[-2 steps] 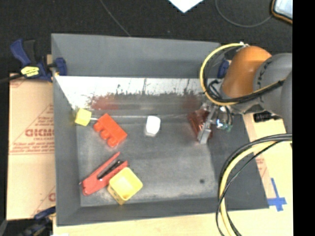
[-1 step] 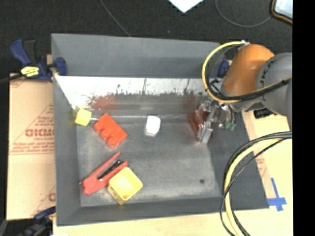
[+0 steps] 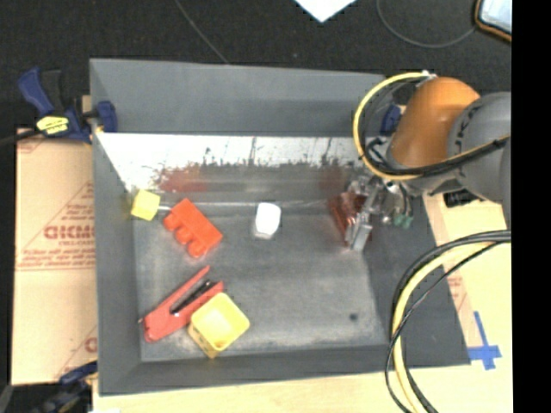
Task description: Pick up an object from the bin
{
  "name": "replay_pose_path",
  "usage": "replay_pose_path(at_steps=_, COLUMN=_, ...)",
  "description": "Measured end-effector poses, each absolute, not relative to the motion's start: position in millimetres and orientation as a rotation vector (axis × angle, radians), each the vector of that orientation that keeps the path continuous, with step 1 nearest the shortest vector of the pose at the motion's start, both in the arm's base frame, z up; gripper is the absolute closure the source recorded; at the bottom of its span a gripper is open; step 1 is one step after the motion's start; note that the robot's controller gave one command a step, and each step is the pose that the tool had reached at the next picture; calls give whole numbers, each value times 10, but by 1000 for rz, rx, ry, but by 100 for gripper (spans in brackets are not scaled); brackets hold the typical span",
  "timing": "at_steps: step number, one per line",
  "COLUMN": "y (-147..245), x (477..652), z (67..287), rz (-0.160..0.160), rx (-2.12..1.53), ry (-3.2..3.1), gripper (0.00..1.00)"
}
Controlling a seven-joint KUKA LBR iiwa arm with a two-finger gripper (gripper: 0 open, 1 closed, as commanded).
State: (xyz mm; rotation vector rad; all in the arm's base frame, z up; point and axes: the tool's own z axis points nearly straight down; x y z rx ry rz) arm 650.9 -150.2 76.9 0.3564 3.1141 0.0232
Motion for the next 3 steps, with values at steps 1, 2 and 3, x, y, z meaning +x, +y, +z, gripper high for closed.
replay_pose_path(at_steps=1, y=-1493, x=6501, z=906, rz=23, rx=353, ry=3109, gripper=100)
replay_pose_path(at_steps=2, y=-1561, x=6534, z=1413, rz=-1, rx=349, ry=3086, gripper=100)
replay_pose_path(at_steps=3, y=-1538, x=6546, z=1489, rz=5, rx=346, ry=3082, gripper=100)
